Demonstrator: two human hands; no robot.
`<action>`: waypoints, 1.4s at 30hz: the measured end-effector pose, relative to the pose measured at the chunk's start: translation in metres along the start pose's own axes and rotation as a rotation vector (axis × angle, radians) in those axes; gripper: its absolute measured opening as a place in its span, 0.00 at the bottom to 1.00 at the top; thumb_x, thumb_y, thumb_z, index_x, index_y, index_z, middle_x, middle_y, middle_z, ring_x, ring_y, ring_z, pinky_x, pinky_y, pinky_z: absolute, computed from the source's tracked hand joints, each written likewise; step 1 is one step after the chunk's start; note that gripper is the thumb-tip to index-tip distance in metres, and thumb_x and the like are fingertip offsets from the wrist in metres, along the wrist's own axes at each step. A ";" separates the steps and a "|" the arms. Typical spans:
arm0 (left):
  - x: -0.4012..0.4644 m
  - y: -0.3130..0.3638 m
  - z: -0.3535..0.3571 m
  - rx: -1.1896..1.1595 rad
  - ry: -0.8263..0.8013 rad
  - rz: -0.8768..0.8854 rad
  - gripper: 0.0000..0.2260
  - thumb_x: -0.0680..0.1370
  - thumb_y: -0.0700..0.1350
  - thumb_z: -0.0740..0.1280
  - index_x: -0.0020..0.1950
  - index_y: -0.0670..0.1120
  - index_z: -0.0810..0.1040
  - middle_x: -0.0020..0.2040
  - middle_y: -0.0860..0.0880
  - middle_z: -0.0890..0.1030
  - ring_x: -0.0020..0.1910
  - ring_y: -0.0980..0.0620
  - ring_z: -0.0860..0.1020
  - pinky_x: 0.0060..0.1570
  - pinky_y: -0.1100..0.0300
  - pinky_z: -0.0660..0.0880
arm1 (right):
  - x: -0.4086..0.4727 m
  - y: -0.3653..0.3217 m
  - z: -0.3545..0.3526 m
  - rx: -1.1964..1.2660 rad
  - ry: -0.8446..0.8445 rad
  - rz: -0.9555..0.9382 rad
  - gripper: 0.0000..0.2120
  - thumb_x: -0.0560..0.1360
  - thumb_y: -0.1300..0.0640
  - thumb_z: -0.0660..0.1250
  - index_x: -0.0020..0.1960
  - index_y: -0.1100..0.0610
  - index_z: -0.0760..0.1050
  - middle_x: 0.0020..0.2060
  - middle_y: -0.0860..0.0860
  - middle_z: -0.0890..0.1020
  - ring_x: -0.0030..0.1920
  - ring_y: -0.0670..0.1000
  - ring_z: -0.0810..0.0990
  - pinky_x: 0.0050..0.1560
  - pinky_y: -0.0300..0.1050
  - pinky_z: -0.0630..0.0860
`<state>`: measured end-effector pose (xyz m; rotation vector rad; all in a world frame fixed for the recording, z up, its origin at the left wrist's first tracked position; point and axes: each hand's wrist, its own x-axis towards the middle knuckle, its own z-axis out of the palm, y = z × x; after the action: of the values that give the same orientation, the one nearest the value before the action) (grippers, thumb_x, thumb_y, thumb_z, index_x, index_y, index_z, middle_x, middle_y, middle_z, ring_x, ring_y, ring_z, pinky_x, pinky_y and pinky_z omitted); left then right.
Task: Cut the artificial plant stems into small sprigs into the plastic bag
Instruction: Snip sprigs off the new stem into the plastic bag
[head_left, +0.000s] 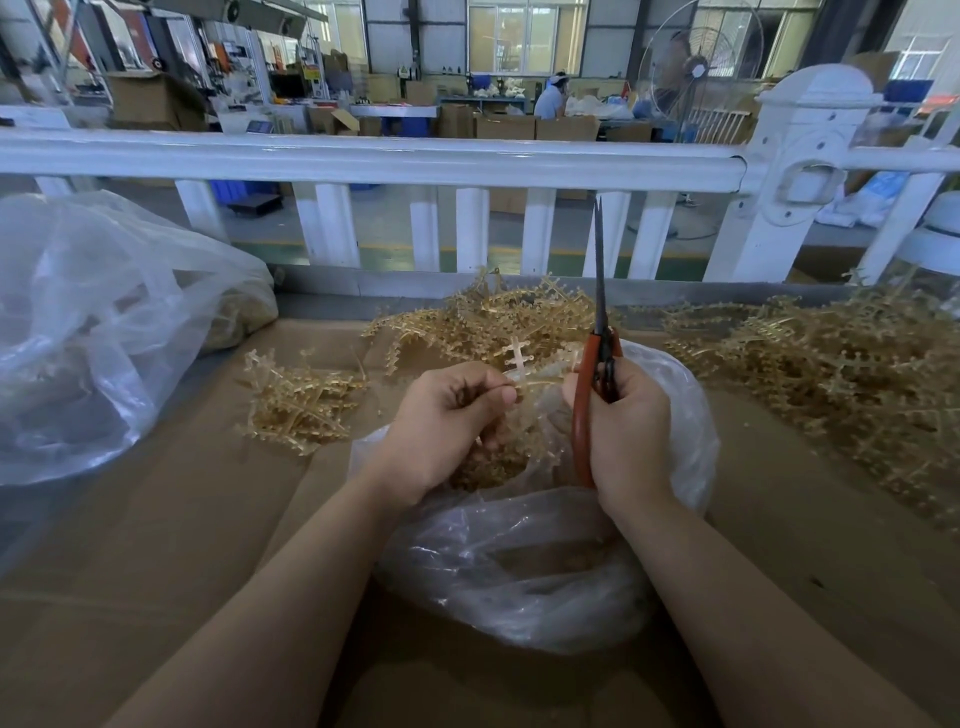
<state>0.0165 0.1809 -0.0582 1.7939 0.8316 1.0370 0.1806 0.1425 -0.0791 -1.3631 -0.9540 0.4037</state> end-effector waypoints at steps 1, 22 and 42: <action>0.000 0.000 0.000 0.001 0.020 0.039 0.08 0.80 0.38 0.67 0.41 0.45 0.79 0.31 0.50 0.79 0.29 0.54 0.77 0.29 0.63 0.74 | 0.000 0.000 0.000 0.024 -0.013 -0.005 0.08 0.79 0.56 0.70 0.41 0.50 0.78 0.29 0.42 0.79 0.34 0.47 0.79 0.38 0.44 0.74; 0.004 -0.007 -0.005 -0.023 0.387 0.435 0.16 0.74 0.22 0.63 0.44 0.41 0.82 0.46 0.41 0.82 0.54 0.39 0.80 0.56 0.48 0.79 | 0.000 -0.011 -0.007 0.287 -0.307 0.095 0.07 0.78 0.64 0.69 0.42 0.57 0.81 0.30 0.50 0.80 0.25 0.41 0.75 0.26 0.30 0.70; 0.012 -0.011 -0.016 -0.187 0.589 0.433 0.18 0.76 0.23 0.62 0.39 0.46 0.77 0.40 0.45 0.78 0.47 0.47 0.79 0.54 0.57 0.77 | -0.001 -0.016 -0.008 0.023 0.403 -0.435 0.12 0.78 0.52 0.69 0.50 0.62 0.77 0.38 0.46 0.78 0.41 0.44 0.80 0.45 0.36 0.77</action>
<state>0.0057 0.2014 -0.0603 1.5530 0.6586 1.9177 0.1822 0.1332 -0.0635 -1.1185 -0.8708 -0.1851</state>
